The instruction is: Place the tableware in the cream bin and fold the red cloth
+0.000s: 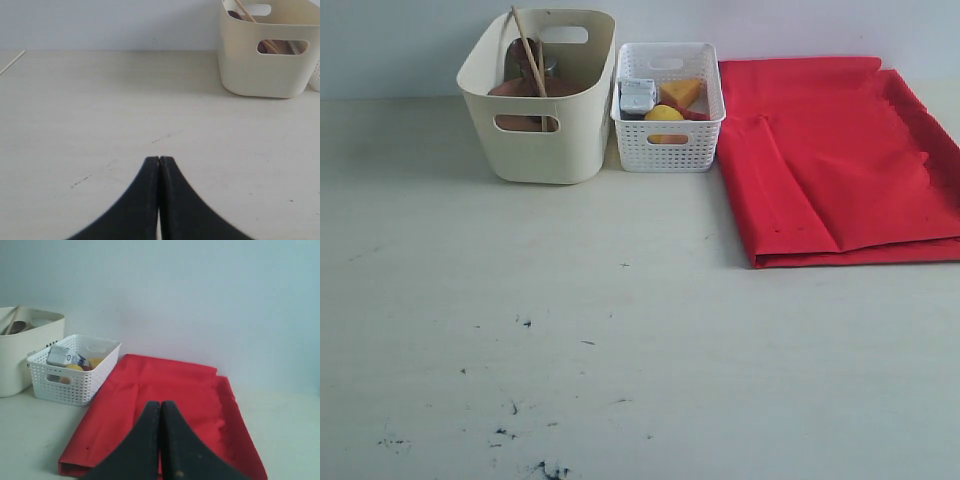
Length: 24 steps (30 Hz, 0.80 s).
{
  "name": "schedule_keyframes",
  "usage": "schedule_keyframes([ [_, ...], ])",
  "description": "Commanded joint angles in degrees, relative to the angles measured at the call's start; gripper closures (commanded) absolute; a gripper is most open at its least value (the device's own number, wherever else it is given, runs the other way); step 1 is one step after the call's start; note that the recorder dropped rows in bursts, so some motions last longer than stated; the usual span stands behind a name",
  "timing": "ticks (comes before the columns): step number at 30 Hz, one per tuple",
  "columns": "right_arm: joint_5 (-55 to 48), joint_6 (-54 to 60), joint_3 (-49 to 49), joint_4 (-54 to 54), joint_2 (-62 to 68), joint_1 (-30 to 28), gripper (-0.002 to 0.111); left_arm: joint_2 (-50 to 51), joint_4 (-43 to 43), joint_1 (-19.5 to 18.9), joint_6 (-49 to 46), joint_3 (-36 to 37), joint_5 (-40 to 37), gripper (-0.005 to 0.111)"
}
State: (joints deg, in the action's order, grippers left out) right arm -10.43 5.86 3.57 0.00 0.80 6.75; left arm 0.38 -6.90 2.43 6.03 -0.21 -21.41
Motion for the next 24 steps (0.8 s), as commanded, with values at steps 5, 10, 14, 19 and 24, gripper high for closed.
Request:
schedule_keyframes([
  [5,-2.1,-4.0,-3.6,-0.8,-0.8,-1.6,0.108,-0.4,0.0,-0.2,0.3,0.2,0.7,0.107],
  [10,-4.4,-4.6,-3.6,-0.8,-0.8,-1.6,0.108,-0.4,0.0,-0.2,0.3,0.2,0.7,0.107],
  [14,-4.3,-4.6,-3.6,0.0,-0.8,-1.6,0.108,-0.4,0.0,-0.2,0.3,0.2,0.7,0.107],
  [19,-4.3,-4.6,-3.6,0.0,-0.8,-1.6,0.108,-0.4,0.0,-0.2,0.3,0.2,0.7,0.107],
  [24,-4.3,-4.6,-3.6,0.0,-0.8,-1.6,0.108,-0.4,0.0,-0.2,0.3,0.2,0.7,0.107],
])
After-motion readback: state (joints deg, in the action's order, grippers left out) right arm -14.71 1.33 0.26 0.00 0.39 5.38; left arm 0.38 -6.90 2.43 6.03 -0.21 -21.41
